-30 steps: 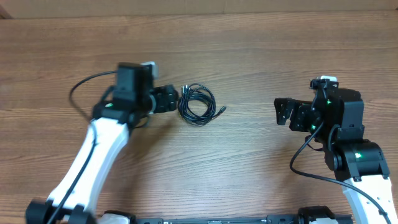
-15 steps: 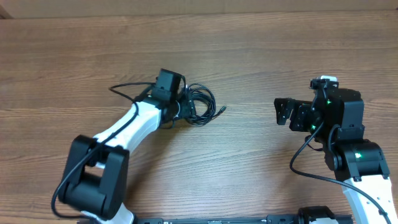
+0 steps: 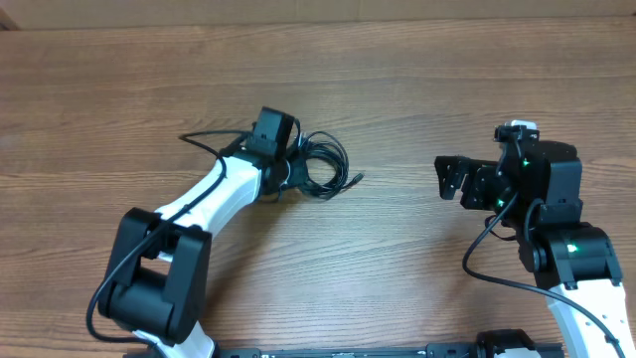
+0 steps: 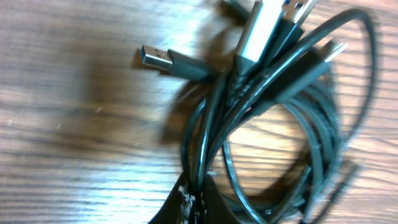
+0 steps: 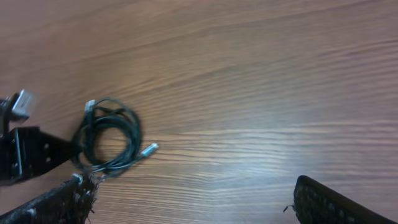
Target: Untangle cables
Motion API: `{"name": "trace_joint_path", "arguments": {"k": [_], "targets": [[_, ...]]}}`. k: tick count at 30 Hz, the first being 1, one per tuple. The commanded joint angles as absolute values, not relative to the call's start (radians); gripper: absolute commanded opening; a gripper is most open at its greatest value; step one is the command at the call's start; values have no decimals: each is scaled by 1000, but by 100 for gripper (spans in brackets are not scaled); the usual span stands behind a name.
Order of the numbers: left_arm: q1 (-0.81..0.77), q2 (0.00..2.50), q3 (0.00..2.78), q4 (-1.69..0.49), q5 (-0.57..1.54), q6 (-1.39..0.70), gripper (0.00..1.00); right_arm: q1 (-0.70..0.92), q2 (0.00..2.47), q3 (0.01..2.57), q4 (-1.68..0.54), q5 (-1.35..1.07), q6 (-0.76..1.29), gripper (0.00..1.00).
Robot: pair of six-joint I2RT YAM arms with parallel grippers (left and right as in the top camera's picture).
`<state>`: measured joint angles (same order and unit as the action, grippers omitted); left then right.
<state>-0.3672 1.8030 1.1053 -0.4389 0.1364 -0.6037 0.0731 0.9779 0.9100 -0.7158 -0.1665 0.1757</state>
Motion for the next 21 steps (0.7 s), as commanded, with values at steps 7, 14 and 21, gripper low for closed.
{"name": "trace_joint_path", "arguments": {"k": [7,14,21], "targets": [[-382,1610,1266,-501,451,-437,4,79,1103,936,-635,-452,183,95],[-382,1589,1266,-502,598,-422,4,87,1267,936,-560,-570,184,91],[-382,1585,1268,-329,819,-426,4,165,1407,936,-501,-619,183,91]]}}
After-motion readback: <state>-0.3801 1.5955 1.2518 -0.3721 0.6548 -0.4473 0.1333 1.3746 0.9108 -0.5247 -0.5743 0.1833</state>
